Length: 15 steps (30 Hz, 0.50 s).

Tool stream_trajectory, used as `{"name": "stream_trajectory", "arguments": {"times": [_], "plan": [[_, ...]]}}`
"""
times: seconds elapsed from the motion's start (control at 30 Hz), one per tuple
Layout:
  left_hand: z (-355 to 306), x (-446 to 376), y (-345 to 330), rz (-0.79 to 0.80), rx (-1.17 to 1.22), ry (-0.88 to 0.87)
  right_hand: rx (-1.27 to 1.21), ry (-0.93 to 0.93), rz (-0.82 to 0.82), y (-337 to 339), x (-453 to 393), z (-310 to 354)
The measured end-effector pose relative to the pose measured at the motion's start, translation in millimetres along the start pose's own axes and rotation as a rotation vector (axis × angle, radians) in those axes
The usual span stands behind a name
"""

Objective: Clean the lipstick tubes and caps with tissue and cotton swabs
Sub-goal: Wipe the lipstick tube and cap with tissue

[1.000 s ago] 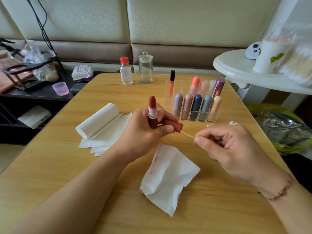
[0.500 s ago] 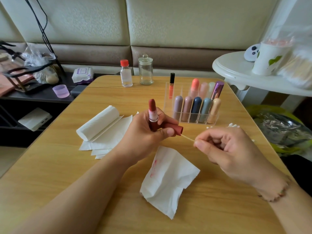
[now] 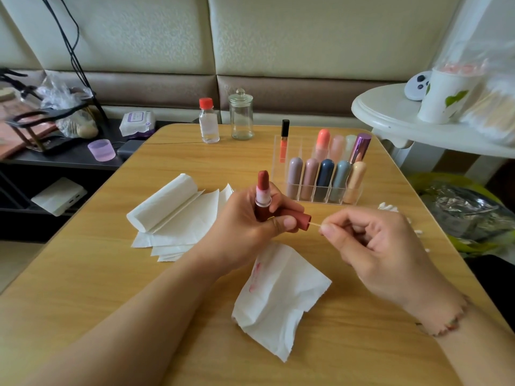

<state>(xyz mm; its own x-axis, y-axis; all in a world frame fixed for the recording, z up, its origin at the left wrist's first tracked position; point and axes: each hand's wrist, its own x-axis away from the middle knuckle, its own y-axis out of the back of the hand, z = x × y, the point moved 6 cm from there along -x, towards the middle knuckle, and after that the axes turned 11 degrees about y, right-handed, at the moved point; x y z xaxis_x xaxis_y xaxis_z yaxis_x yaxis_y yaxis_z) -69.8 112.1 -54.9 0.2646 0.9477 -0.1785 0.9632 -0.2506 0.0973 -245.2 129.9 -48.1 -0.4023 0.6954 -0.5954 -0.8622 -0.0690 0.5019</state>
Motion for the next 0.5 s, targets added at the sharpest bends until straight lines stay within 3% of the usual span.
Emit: {"name": "stream_trajectory", "arguments": {"times": [0.2,0.5], "plan": [[-1.6,0.8,-5.6,0.024,0.022,-0.024,0.181,0.004,-0.014,-2.3,0.3,-0.5],[-2.2,1.2,-5.3,0.012,0.009,-0.034,0.129,-0.013,0.022,-4.8,-1.6,-0.7]]}}
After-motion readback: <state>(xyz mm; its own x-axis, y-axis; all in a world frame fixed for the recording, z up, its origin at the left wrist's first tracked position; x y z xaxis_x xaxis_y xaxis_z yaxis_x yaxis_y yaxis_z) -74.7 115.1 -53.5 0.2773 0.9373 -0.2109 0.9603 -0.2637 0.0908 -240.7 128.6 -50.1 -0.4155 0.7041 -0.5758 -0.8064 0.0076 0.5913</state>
